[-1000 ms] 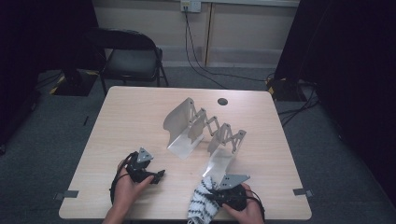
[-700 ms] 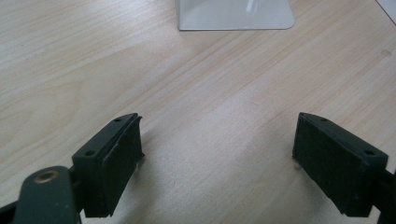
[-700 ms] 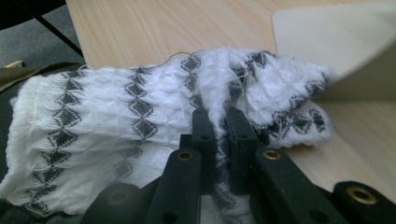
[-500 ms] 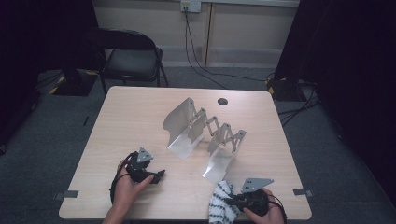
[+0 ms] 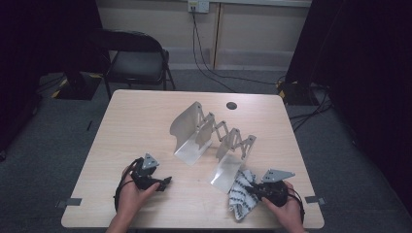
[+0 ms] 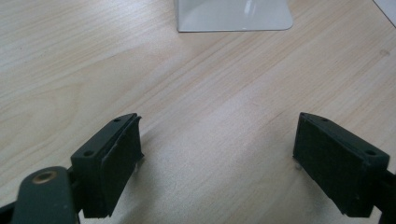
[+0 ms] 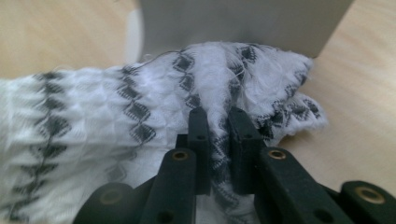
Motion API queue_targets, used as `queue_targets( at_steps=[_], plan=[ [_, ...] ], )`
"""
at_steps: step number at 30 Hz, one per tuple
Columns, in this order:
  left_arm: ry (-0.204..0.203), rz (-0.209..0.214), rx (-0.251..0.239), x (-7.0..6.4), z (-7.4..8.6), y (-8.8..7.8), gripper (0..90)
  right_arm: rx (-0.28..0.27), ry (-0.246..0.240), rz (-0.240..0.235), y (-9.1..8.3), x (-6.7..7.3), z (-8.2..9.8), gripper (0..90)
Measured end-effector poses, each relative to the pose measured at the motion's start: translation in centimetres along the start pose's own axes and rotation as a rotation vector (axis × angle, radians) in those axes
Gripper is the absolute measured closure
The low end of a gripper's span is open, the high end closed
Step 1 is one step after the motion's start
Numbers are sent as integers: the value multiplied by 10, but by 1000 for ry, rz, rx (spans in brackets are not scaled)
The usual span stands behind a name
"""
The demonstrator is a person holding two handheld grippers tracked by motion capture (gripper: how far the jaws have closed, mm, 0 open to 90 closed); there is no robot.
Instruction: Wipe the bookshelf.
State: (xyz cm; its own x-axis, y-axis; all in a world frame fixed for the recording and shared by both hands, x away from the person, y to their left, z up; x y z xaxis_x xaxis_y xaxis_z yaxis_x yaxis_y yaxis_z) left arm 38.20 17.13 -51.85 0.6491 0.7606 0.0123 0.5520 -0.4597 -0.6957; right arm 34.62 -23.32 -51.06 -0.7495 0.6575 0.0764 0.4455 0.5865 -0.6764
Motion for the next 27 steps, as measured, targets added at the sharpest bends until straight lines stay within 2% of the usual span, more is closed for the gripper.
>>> queue_targets(
  at_steps=[2, 6, 7, 9, 11, 13, 15, 18, 20, 22, 27],
  plan=[
    [2, 1, -5, 0, 0, 0, 143, -1, 1, 17, 5, -8, -6, 791],
    [-1, 9, -12, -1, 1, 1, 127, -10, 28, 81, 8, -19, -12, 656],
    [2, 8, -13, -1, 1, 1, 125, -24, 46, 102, 6, -21, -12, 602],
    [1, 11, -13, -2, 1, 1, 116, -57, 69, 105, -1, -21, -13, 567],
    [5, 10, -16, -2, 1, 2, 103, -92, 88, 117, -11, -20, -14, 472],
    [0, 8, -19, -3, 1, 2, 95, -127, 111, 105, -19, -16, -15, 447],
    [0, 9, -18, -3, 1, 2, 89, -137, 107, 82, -23, -10, -16, 389],
    [3, 4, -16, -3, 1, 2, 86, -117, 106, 42, -16, 2, -13, 331],
    [-1, 8, -17, -4, 1, 2, 86, -90, 92, 40, -9, 7, -12, 309],
    [0, 10, -17, -4, 1, 2, 85, -77, 96, 39, -1, 7, -12, 281],
    [9, 17, -10, -4, 1, 3, 69, -49, 88, 45, 6, 5, -10, 273]
  ],
)
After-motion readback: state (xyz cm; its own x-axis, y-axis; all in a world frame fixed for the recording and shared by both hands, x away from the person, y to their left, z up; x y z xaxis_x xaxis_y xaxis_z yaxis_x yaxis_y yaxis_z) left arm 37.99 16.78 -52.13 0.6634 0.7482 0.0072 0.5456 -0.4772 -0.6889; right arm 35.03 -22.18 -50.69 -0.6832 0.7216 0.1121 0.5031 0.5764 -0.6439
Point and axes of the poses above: each handheld gripper's, and its own axes: y roughly forward along the jaws, z roughly out of its underside, x roughly to its left, the point moved 3 cm from there along y, roughly forward along the jaws, and after that the axes turned 1 degree about y, right-handed, at the moved point
